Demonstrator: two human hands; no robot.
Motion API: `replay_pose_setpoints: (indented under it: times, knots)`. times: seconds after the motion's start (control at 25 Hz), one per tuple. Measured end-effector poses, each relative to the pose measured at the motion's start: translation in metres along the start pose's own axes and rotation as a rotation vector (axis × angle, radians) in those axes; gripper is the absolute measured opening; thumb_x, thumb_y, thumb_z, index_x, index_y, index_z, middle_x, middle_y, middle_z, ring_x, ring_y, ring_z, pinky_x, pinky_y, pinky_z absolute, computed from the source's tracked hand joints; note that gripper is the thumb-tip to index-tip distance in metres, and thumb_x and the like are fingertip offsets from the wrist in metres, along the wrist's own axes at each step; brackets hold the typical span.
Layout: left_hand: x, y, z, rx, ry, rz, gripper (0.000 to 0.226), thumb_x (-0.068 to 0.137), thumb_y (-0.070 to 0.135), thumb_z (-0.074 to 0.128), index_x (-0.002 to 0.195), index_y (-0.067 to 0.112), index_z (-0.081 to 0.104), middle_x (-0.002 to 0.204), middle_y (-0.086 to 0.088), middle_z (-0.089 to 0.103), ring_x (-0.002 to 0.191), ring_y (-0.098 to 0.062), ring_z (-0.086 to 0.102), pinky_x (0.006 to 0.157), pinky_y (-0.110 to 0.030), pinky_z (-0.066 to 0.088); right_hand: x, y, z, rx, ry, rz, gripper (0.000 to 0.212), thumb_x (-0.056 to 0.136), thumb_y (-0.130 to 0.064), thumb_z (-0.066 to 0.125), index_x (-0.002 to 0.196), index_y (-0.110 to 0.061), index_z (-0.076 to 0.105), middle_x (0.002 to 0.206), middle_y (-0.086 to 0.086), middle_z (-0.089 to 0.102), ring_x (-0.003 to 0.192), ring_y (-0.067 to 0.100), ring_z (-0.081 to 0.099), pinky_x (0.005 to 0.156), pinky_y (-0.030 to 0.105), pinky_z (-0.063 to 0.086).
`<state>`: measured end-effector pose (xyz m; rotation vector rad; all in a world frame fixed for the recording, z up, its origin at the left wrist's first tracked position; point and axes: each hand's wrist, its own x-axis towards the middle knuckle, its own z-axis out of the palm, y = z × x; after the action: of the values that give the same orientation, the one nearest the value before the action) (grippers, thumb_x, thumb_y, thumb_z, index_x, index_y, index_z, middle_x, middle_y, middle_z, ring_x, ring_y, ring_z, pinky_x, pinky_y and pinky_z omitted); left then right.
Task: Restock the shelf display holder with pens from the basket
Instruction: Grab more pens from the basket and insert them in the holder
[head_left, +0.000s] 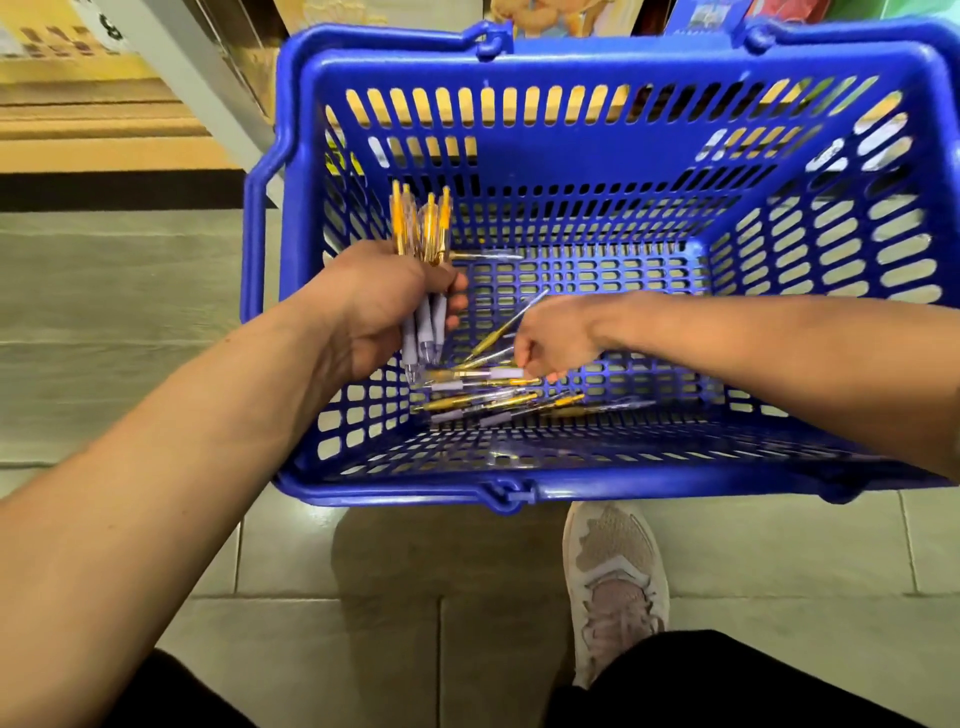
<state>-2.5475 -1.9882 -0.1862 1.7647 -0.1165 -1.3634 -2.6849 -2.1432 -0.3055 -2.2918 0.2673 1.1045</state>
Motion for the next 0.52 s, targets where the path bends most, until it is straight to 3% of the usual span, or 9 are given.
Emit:
replay_pose_setpoints:
  times: [0.08, 0.16, 0.24, 0.32, 0.4, 0.52]
  knots:
    - [0.001, -0.002, 0.001, -0.026, 0.017, -0.018, 0.013, 0.100, 0.001, 0.056, 0.111, -0.001, 0.063, 0.096, -0.012, 0.070, 0.089, -0.022, 0.069, 0.081, -0.037, 0.063, -0.005, 0.006, -0.012, 0.398, -0.005, 0.049, 0.013, 0.098, -0.020, 0.066, 0.102, -0.010, 0.073, 0.093, 0.003, 0.077, 0.077, 0.006, 0.075, 0.080, 0.027, 0.062]
    - [0.003, -0.004, 0.002, -0.032, 0.068, -0.039, 0.018, 0.098, -0.001, 0.057, 0.115, -0.006, 0.063, 0.101, -0.017, 0.070, 0.090, -0.025, 0.071, 0.075, -0.036, 0.064, -0.012, 0.007, -0.020, 0.749, 0.099, 0.035, 0.010, 0.097, -0.014, 0.066, 0.102, -0.007, 0.072, 0.092, 0.006, 0.077, 0.080, 0.010, 0.076, 0.073, 0.021, 0.060]
    - [0.006, -0.007, 0.002, -0.011, 0.121, -0.047, 0.020, 0.097, -0.002, 0.059, 0.114, -0.011, 0.064, 0.102, -0.023, 0.069, 0.092, -0.029, 0.072, 0.069, -0.034, 0.064, -0.017, -0.003, -0.023, 1.015, 0.177, 0.005, 0.010, 0.096, -0.018, 0.067, 0.101, -0.010, 0.072, 0.090, 0.004, 0.078, 0.086, 0.012, 0.075, 0.077, 0.021, 0.059]
    - [0.010, -0.007, 0.002, 0.011, 0.153, -0.032, 0.018, 0.099, 0.000, 0.056, 0.109, -0.013, 0.064, 0.089, -0.028, 0.065, 0.079, -0.035, 0.067, 0.074, -0.039, 0.062, -0.018, -0.022, -0.021, 1.183, 0.206, -0.045, 0.010, 0.097, -0.018, 0.065, 0.101, -0.011, 0.070, 0.093, 0.004, 0.077, 0.093, 0.015, 0.073, 0.082, 0.024, 0.059]
    - [0.012, -0.007, 0.003, 0.006, 0.191, -0.014, 0.017, 0.101, -0.001, 0.050, 0.095, -0.008, 0.065, 0.079, -0.021, 0.060, 0.063, -0.027, 0.059, 0.075, -0.042, 0.060, -0.018, -0.042, -0.020, 1.257, 0.200, -0.115, 0.010, 0.099, -0.015, 0.061, 0.101, -0.010, 0.069, 0.093, 0.005, 0.076, 0.094, 0.017, 0.073, 0.081, 0.025, 0.059]
    - [0.014, -0.009, 0.003, -0.021, 0.204, -0.024, 0.024, 0.102, -0.004, 0.045, 0.086, -0.001, 0.062, 0.101, -0.018, 0.066, 0.079, -0.021, 0.061, 0.076, -0.034, 0.055, -0.019, -0.063, -0.019, 1.196, 0.208, -0.146, 0.012, 0.101, -0.011, 0.057, 0.103, -0.004, 0.066, 0.095, 0.011, 0.075, 0.089, 0.018, 0.074, 0.082, 0.028, 0.061]
